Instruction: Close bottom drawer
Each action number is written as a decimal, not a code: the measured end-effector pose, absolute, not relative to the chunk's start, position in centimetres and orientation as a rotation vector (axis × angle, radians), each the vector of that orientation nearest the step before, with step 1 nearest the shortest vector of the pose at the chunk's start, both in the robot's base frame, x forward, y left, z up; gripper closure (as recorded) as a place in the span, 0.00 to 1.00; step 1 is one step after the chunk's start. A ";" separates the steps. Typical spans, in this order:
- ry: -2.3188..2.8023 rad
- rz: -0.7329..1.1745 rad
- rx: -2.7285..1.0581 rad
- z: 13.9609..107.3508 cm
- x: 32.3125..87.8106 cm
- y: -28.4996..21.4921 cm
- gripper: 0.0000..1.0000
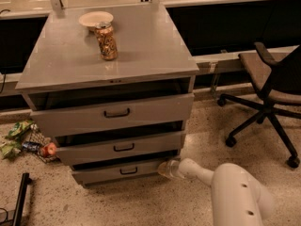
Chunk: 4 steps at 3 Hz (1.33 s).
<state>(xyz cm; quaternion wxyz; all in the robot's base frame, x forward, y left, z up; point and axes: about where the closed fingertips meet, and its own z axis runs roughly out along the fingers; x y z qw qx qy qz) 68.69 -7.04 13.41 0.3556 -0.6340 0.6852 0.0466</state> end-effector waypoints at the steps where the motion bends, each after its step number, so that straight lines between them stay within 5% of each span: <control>1: 1.775 0.295 -1.469 16.7 66.1 -7.2 1.00; 3: 1.847 0.481 -1.227 22.8 59.4 -7.9 1.00; 4: 1.847 0.493 -1.231 22.7 59.0 -7.5 0.82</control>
Offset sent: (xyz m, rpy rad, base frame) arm -0.1044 -0.0105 0.1125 0.4344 0.1462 -0.1899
